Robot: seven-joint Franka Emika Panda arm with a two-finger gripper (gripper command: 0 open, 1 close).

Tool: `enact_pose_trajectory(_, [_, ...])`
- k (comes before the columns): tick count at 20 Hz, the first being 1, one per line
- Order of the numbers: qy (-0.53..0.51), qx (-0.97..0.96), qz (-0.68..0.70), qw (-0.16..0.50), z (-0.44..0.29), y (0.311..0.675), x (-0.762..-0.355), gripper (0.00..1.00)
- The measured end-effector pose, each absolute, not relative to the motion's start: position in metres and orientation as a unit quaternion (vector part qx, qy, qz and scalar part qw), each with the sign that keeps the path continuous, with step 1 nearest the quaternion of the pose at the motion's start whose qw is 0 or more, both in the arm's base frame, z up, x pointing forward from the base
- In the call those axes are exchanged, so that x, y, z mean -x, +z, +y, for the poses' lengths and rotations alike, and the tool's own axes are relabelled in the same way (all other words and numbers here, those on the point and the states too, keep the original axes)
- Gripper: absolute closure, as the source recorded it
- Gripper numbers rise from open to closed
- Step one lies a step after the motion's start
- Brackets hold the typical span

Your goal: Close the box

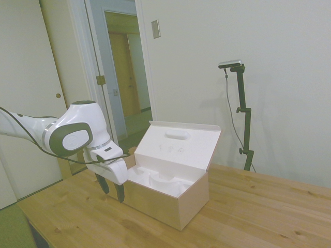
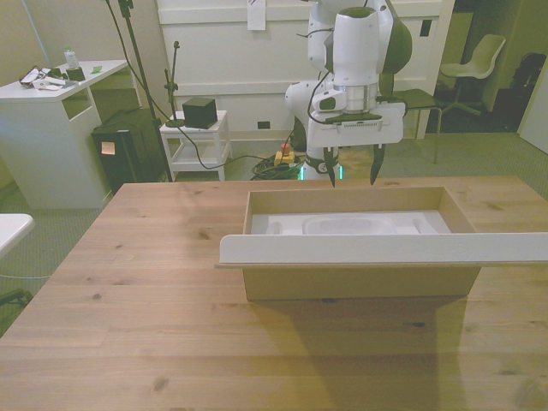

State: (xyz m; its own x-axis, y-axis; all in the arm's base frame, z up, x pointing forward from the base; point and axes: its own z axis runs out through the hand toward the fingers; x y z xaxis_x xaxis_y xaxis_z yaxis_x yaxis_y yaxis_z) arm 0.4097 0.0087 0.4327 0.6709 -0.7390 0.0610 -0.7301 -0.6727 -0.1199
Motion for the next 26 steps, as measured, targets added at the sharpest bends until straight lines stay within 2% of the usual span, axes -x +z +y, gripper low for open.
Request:
enact_pose_trajectory(5, [-0.067,0.915,0.395,0.044,0.018,0.444,-0.41,0.0])
enact_pose_trajectory(11, [-0.134,0.909,0.387,0.07,0.035,0.508,-0.407,0.0])
enact_pose_trajectory(20, [-0.27,0.889,0.358,0.095,0.036,0.603,-0.427,0.0])
enact_pose_trajectory(23, [-0.317,0.879,0.344,0.091,0.036,0.623,-0.438,0.0])
enact_pose_trajectory(26, [-0.351,0.868,0.34,0.085,0.036,0.627,-0.457,0.0])
